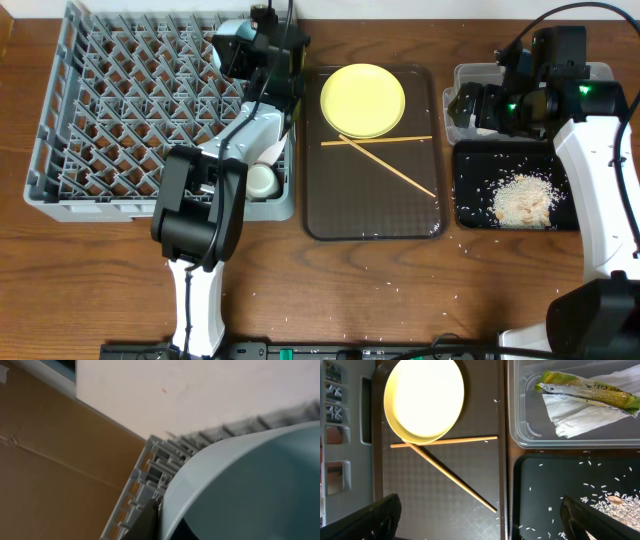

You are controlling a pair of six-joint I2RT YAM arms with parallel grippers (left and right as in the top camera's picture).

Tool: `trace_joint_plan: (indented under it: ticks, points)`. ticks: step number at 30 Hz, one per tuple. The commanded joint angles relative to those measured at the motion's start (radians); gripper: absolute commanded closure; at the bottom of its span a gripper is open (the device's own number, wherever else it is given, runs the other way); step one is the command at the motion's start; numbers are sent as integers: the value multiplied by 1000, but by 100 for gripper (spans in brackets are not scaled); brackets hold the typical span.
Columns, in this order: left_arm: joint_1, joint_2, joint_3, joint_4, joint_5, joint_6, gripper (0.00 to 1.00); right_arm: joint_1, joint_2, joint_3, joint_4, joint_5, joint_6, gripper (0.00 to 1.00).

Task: Sort waste into correct bins and load items into the dishwasher
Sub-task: 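Carry the light-blue bowl left and set it in the dish rack, then release the bowl and reach the left gripper to the yellow plate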

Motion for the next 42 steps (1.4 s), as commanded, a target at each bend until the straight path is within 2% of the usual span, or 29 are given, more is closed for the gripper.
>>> trace_joint_plan:
  ticks: [1,6,14,22,24,28,36,39,42]
  points:
    - [0,11,6,12,-86,19,93,-6,-21,2,0,3,-12,1]
    - [-10,16,-14,-8,-118,3,92,-6,-21,2,0,3,-12,1]
    - [-21,16,-14,-228,-101,-154,93,-6,-21,2,3,3,-12,1]
    - [-79,16,-14,-246,-101,-155,92,-6,-21,2,3,3,-12,1]
    - [-93,16,-14,-259,-101,-154,84,-6,-21,2,3,3,-12,1]
    - [-113,16,-14,-297,-101,-154,55,-6,-21,2,3,3,-12,1]
    - [-113,12,2,-296,-88,-153,48,-6,-21,2,3,3,-12,1]
    - [-116,-11,3,-297,-34,-145,45,-6,-21,2,3,3,-12,1]
    - [-121,-50,3,-346,93,-146,36,-6,-21,2,3,3,-12,1]
